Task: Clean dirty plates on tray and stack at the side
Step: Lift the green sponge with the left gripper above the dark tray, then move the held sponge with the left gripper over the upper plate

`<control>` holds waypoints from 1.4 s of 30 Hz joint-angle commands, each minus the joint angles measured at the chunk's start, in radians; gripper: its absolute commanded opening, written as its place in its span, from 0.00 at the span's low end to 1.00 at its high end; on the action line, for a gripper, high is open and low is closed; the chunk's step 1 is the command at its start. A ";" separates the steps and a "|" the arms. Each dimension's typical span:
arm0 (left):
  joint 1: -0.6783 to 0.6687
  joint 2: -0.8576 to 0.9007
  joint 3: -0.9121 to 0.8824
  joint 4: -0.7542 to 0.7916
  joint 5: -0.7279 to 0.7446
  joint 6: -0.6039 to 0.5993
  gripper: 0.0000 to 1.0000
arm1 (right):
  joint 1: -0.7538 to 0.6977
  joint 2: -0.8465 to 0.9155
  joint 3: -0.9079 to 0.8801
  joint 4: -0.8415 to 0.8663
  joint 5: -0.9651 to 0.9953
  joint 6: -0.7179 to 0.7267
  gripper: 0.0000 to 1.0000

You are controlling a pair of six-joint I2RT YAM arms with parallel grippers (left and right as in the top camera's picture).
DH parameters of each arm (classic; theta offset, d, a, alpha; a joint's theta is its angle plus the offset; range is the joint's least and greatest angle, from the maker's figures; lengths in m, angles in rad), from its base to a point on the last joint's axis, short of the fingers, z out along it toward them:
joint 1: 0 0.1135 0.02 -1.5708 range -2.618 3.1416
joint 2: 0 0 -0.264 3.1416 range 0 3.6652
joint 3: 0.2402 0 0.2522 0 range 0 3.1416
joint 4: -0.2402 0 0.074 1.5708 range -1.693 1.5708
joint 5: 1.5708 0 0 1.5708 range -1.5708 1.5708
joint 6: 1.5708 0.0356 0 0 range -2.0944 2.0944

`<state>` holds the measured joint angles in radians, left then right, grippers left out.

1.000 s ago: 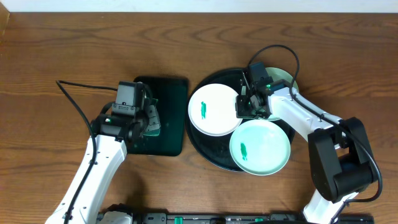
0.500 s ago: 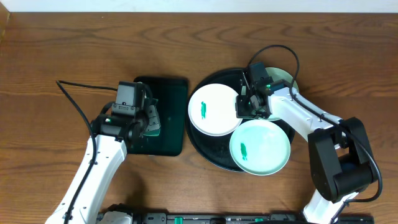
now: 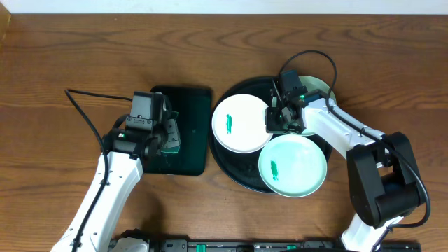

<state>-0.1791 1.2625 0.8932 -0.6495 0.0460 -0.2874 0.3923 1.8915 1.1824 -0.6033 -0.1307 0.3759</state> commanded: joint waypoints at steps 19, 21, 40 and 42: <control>-0.002 0.010 0.000 0.003 -0.002 0.016 0.07 | 0.010 0.009 -0.004 0.006 -0.001 -0.003 0.01; -0.002 0.013 -0.002 0.003 -0.002 0.016 0.07 | 0.010 0.009 -0.004 0.006 -0.001 -0.003 0.01; -0.002 0.127 -0.002 0.000 -0.002 0.016 0.07 | 0.010 0.009 -0.004 0.006 -0.001 -0.003 0.01; -0.002 0.146 -0.002 0.000 -0.002 0.016 0.07 | 0.010 0.009 -0.004 0.006 -0.001 -0.003 0.01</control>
<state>-0.1791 1.3888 0.8932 -0.6487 0.0460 -0.2871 0.3923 1.8915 1.1824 -0.6022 -0.1303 0.3759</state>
